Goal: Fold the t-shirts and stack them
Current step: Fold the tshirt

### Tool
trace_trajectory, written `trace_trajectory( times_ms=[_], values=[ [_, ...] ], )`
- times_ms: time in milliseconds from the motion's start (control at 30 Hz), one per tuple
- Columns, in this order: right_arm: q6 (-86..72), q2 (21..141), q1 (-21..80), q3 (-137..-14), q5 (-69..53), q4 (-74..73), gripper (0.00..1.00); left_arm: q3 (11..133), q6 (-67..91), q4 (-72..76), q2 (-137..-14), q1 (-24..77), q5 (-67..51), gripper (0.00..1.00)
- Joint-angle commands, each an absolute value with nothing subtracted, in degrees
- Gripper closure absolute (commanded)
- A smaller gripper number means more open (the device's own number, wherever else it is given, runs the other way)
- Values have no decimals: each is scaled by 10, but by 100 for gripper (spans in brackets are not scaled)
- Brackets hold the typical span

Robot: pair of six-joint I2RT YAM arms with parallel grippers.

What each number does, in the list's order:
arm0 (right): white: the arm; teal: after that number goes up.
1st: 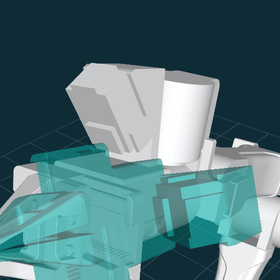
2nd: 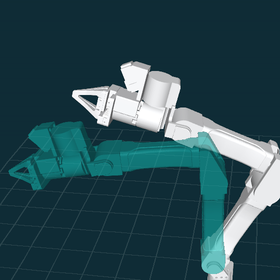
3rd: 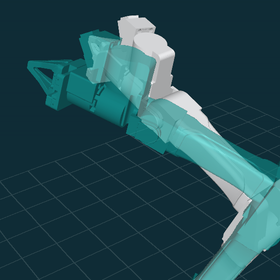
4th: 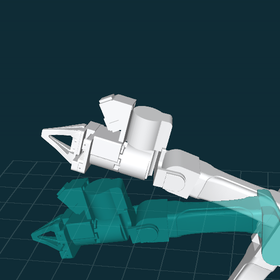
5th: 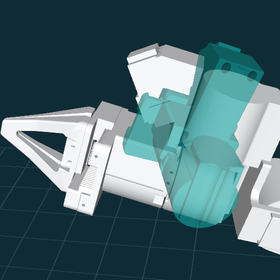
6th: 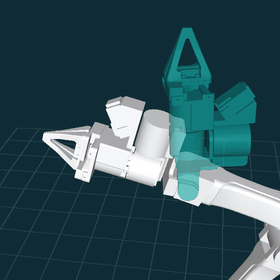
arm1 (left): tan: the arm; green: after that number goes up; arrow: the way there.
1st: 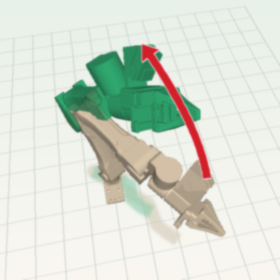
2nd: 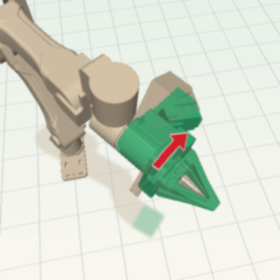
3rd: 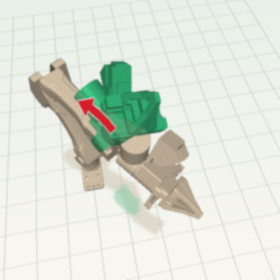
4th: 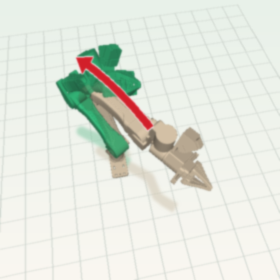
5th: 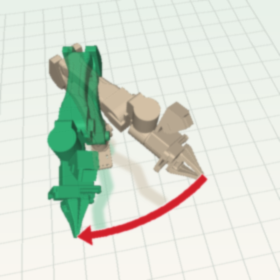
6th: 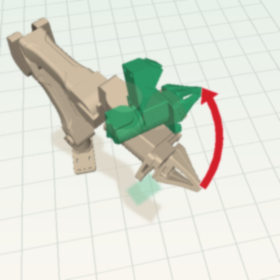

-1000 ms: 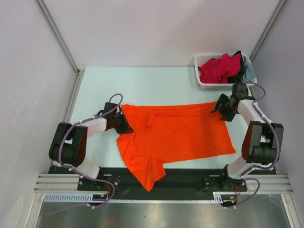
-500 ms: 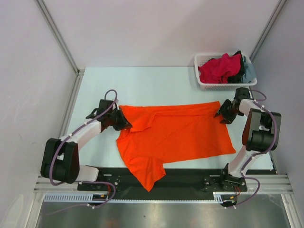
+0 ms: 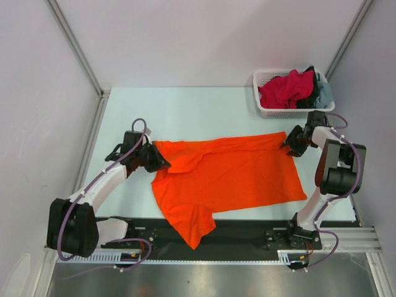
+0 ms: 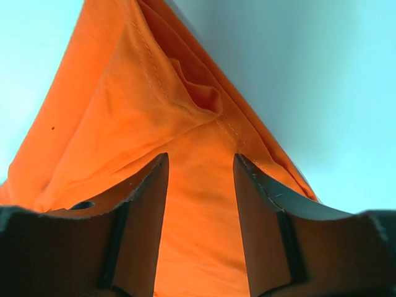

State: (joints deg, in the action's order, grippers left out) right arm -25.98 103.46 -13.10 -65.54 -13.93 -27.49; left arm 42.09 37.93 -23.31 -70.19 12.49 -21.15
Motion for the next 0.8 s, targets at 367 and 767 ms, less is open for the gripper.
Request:
trace_trajectory(
  times_ms=[367, 767],
  values=[
    [-252, 1068, -135, -707, -141, -259, 48, 361, 424, -220, -664, 129, -227, 100],
    [-243, 1103, -135, -734, -133, -258, 59, 352, 417, -205, -688, 130, -221, 100]
  ],
)
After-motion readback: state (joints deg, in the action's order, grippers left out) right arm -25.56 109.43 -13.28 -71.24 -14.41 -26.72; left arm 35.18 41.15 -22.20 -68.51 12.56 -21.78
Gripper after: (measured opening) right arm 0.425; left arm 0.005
